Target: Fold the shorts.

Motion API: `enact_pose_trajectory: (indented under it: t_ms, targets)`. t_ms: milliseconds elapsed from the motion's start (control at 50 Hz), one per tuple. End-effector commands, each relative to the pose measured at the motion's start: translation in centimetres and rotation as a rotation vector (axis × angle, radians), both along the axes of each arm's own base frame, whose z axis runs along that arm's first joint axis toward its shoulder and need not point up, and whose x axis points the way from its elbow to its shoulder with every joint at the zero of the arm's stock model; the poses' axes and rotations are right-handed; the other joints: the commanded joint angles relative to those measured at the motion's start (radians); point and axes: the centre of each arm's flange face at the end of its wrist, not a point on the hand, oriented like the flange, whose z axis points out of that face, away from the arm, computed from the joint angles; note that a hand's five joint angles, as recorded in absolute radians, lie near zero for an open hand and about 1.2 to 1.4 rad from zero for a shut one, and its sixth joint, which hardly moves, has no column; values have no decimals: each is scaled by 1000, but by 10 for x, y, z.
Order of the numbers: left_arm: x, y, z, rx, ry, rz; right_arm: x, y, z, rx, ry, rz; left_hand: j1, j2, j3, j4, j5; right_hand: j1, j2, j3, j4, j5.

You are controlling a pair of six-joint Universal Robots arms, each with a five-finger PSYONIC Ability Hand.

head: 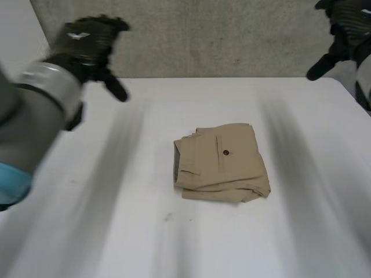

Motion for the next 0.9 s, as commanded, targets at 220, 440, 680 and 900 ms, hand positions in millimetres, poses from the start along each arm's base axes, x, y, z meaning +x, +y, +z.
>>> enact_pose_trajectory:
  t_ms: [220, 440, 680, 900]
  targets:
    - [30, 18, 6, 90, 25, 22, -3, 19, -17, 136, 76, 21, -14, -25, -37, -28, -46, 9, -24, -41, -59, -65]
    - [28, 15, 2, 60, 40, 21, 1, 24, -32, 171, 89, 41, -15, -26, -38, -29, -47, 9, -24, -41, -59, -65]
    - [28, 9, 1, 32, 46, 28, 8, 28, -33, 153, 94, 67, -15, -26, -38, -29, -47, 9, -24, -41, -59, -65]
    - [28, 10, -4, 39, 41, 25, 9, 29, -32, 146, 94, 70, -15, -26, -38, -29, -47, 9, -24, -41, -59, -65]
